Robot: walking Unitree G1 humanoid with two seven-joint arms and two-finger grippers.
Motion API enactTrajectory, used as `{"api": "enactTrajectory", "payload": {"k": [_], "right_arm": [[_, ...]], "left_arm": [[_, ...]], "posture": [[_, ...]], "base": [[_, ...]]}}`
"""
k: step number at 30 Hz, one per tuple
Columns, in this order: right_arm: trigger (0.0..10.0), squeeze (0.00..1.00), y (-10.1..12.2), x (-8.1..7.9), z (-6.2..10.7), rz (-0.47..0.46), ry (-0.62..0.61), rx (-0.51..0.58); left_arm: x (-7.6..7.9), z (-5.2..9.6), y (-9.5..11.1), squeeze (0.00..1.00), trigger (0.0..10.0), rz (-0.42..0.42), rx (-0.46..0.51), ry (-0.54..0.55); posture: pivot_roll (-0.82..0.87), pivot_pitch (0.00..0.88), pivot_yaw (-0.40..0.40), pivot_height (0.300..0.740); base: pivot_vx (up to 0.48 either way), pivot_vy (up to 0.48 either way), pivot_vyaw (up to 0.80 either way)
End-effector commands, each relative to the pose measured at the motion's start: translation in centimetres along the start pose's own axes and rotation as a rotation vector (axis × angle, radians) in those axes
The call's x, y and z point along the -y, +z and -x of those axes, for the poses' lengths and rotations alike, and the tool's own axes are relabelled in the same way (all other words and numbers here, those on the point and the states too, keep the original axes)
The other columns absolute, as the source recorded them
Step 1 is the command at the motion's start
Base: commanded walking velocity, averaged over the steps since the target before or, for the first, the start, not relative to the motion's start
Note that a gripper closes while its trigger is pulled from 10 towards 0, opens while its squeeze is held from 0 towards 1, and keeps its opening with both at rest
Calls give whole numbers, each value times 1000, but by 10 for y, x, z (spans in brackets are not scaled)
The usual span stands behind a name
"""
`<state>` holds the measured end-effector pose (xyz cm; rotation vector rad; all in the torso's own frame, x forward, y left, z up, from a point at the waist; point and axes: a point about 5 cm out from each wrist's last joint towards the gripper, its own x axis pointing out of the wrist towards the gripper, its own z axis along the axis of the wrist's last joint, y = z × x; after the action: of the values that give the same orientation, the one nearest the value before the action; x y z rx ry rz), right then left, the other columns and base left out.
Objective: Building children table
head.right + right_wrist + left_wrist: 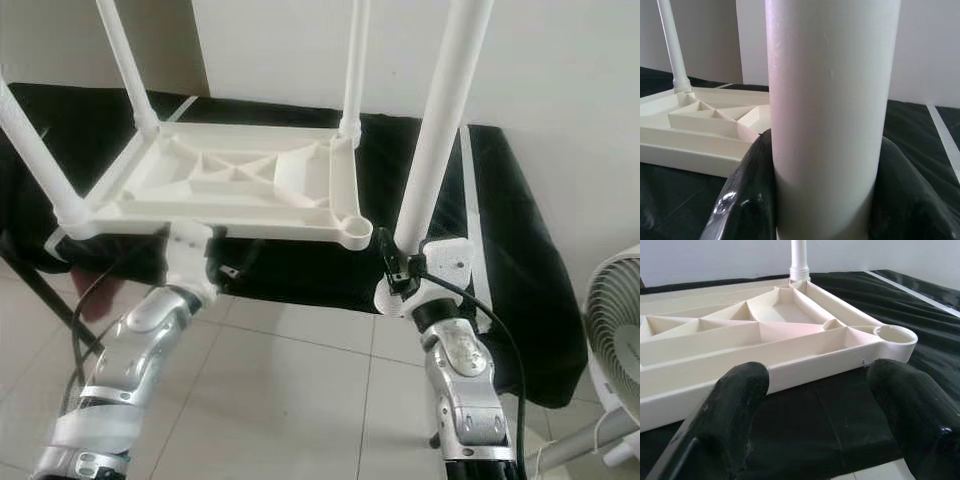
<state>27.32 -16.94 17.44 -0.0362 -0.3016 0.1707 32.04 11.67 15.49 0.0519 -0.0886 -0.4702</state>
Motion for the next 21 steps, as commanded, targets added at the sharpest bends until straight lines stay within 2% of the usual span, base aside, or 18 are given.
{"api": "enactTrajectory", "payload": {"k": [1,14,16,21], "right_arm": [[10000,0,4,0,-3,-16,-1,33],[10000,0,-7,2,5,-8,-38,-8],[10000,0,-9,1,6,-9,-40,-12],[10000,0,-8,0,6,-8,-39,-9]], "left_arm": [[4,2,-4,0,10000,3,-19,5],[0,1,-5,0,10000,25,-7,15],[0,2,-1,0,10000,36,23,26],[-2,3,-1,0,10000,18,17,16]], "posture": [[58,5,-22,740],[63,0,-33,740],[65,0,-30,740],[65,0,-26,740]], "base": [[0,0,0],[0,0,0],[0,0,0],[0,0,0]]}}
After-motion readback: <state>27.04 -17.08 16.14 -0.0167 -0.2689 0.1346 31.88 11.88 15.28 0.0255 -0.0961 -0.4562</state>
